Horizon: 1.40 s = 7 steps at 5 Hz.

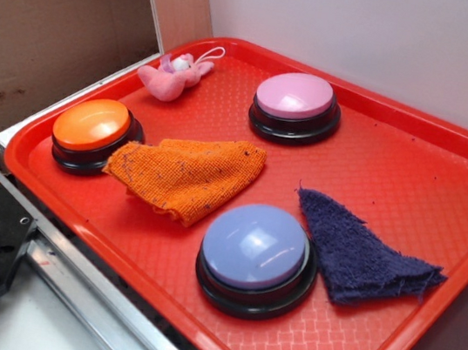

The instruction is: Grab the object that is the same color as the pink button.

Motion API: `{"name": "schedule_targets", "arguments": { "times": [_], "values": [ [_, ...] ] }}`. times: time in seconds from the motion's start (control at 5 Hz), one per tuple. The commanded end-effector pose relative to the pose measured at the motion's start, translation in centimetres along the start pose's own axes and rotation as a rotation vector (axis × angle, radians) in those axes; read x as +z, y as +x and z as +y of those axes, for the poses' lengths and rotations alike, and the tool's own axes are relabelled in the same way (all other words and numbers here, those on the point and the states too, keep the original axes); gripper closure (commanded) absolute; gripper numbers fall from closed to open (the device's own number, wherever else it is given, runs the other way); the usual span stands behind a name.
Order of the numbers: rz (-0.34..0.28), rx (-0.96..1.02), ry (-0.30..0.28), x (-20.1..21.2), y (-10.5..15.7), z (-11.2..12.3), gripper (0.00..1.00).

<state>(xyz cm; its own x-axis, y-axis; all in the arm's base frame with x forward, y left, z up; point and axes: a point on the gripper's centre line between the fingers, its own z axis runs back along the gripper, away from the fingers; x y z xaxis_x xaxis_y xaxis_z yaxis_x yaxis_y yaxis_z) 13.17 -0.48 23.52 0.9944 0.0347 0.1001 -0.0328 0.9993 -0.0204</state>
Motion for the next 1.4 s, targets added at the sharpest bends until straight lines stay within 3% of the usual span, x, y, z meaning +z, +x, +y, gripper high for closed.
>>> {"name": "schedule_targets", "arguments": {
  "times": [0.0, 0.2, 0.4, 0.6, 0.8, 1.2],
  "values": [
    [-0.058, 0.081, -0.003, 0.7, 7.9, 3.0, 0.00],
    [-0.048, -0.028, -0.070, -2.6, 12.6, 4.4, 0.00],
    [0.020, -0.010, -0.082, -6.2, 14.6, 7.2, 0.00],
    [0.086, 0.003, -0.046, -10.3, 15.2, 9.7, 0.00],
    [0.138, -0.003, 0.005, -13.8, 14.9, 10.2, 0.00],
    [0.167, -0.057, 0.021, -19.4, 15.0, 7.6, 0.00]
  ]
}}
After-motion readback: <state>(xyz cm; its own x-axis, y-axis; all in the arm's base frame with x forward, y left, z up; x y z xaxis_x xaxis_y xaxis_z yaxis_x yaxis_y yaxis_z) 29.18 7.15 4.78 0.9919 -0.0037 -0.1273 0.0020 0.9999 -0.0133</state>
